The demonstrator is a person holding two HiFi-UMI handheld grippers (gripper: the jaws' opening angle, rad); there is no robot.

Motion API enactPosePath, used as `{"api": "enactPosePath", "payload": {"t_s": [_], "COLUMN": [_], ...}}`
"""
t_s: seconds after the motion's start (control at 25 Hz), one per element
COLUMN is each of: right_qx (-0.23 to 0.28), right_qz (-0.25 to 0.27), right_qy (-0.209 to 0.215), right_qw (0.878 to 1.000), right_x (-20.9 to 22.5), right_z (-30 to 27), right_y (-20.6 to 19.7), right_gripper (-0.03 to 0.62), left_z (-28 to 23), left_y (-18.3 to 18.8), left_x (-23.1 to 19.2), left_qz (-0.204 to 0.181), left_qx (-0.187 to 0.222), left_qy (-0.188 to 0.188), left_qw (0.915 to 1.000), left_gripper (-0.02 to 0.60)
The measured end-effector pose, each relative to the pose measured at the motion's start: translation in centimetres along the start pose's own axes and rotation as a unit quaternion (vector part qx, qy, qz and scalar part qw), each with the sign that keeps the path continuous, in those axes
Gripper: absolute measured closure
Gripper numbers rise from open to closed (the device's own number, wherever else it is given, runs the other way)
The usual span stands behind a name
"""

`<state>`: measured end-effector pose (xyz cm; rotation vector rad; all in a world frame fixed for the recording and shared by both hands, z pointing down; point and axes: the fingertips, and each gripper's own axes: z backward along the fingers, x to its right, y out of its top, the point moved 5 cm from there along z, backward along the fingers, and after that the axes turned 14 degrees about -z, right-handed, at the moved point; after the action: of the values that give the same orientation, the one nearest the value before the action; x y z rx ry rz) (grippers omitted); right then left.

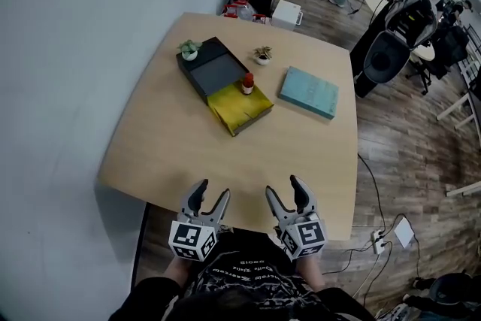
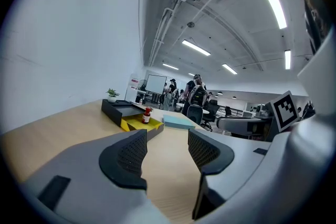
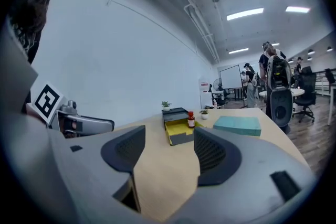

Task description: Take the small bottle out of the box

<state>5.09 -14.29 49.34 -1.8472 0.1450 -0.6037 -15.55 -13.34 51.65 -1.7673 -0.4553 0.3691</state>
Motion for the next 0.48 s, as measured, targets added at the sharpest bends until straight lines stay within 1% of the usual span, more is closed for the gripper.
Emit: {"api": "enactPosePath", "payload": {"t_s": [0.04, 0.16, 0.24, 0.4, 0.48], "right_qx": [-0.01, -0.039, -0.043, -0.047, -0.046], "right_qz": [0.004, 0.034, 0.043, 0.029, 0.044], "right_qy": [0.006, 0.026, 0.037, 0.047, 0.051], "right_qw": [1.0, 0.998, 0.997, 0.997, 0.997], "right_x": [-0.1, -0.6, -0.7, -0.1, 0.3], "right_z": [-0.4, -1.8, -2.8, -4.9, -6.1], "right_y": [0.2, 0.9, 1.8, 4.3, 5.7], "right_gripper": [0.311, 0.312, 0.312, 0.313, 0.322], "left_z": [-0.1, -0.6, -0.9, -1.3, -1.6], "left_y": [0.0, 0.2, 0.3, 0.8, 1.0], "left_x": [-0.2, -0.8, -1.1, -1.6, -1.8], "left_qz": [0.003, 0.008, 0.011, 0.013, 0.012], "left_qx": [0.0, 0.0, -0.001, -0.005, -0.007], "left_qy": [0.002, 0.008, 0.014, 0.02, 0.022], "left_qw": [1.0, 0.9999, 0.9998, 0.9997, 0.9997], "left_gripper": [0.331, 0.331, 0.331, 0.331, 0.331]}}
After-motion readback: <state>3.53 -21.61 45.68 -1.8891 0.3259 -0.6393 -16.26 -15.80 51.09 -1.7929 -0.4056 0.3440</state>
